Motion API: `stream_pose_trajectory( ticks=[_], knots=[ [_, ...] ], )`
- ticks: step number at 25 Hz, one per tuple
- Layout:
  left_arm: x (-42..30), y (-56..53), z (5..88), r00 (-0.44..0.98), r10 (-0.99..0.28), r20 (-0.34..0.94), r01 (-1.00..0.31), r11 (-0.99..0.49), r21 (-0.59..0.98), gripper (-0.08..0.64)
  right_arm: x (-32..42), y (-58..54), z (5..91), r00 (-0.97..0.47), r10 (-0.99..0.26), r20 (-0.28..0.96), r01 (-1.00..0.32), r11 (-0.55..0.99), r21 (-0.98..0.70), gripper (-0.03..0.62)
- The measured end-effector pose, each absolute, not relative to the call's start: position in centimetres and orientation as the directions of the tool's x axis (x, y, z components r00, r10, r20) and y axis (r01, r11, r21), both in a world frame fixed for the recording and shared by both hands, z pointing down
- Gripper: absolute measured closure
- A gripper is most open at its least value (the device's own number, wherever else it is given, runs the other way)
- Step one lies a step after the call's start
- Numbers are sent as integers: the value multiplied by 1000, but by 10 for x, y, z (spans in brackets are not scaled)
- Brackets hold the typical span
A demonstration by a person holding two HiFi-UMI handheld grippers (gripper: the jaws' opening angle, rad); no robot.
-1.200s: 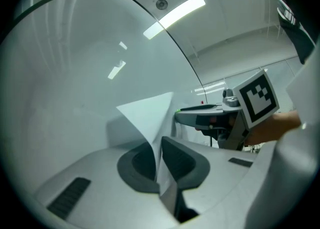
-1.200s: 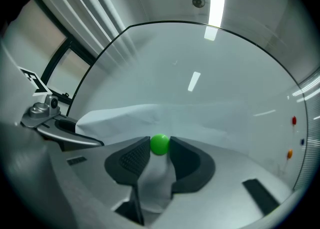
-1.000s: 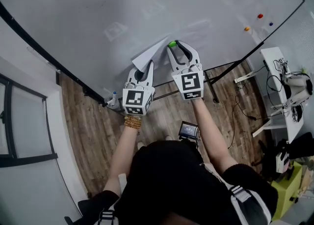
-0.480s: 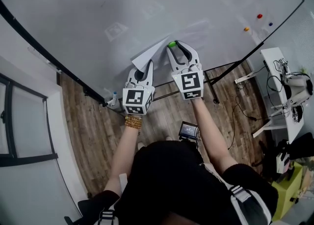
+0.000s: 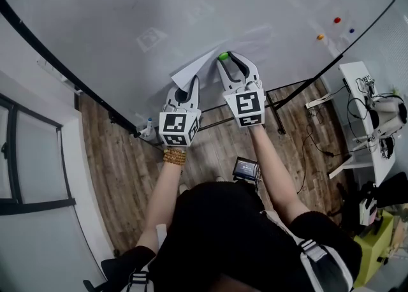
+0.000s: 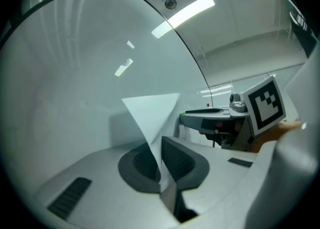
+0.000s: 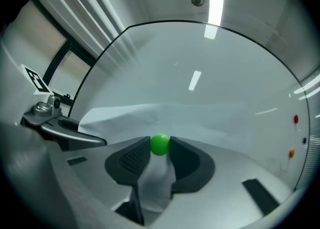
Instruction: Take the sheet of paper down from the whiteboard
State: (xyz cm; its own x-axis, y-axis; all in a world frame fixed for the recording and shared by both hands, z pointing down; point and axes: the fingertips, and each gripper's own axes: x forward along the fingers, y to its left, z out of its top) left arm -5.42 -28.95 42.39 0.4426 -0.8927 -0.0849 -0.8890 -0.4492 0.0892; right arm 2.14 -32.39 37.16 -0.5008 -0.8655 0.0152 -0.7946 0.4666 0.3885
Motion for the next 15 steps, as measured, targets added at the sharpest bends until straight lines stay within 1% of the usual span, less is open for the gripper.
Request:
stream_pose_trajectory(
  ticks=[15],
  knots=[
    [-60, -294, 421, 432, -897, -88, -888, -441, 132, 549, 21, -322, 372, -506, -862, 17, -791, 471, 389, 472]
  ],
)
